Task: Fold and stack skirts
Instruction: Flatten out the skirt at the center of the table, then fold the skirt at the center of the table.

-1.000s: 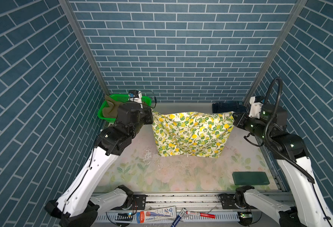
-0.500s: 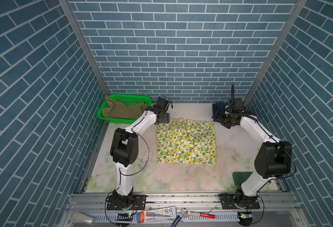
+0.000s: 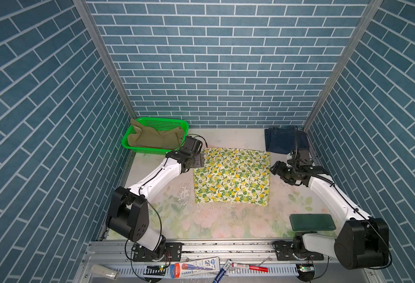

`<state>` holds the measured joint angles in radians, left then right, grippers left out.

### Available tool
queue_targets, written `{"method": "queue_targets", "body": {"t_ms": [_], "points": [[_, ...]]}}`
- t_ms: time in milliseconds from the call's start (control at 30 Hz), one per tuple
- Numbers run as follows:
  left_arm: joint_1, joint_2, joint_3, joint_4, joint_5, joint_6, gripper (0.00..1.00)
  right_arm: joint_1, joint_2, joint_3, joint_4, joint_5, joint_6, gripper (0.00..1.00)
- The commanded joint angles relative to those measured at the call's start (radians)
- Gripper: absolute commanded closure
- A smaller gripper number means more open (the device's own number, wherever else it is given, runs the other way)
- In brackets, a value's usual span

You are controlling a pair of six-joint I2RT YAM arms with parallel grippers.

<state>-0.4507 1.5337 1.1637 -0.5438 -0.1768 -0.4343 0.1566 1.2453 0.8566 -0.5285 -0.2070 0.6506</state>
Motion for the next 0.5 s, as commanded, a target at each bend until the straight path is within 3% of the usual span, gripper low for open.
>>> {"method": "queue_targets", "body": {"t_ms": [0, 267, 467], "points": [[-0.023, -0.045, -0.097, 0.034, -0.008, -0.039, 0.12, 0.011, -0.027, -0.113, 0.051, -0.015, 0.023, 0.35], [-0.047, -0.03, -0.269, 0.119, 0.01, -0.056, 0.12, 0.054, 0.012, -0.237, 0.181, -0.061, 0.043, 0.45], [-0.046, 0.004, -0.311, 0.167, 0.033, -0.062, 0.13, 0.066, 0.099, -0.268, 0.283, -0.068, 0.062, 0.51]]}}
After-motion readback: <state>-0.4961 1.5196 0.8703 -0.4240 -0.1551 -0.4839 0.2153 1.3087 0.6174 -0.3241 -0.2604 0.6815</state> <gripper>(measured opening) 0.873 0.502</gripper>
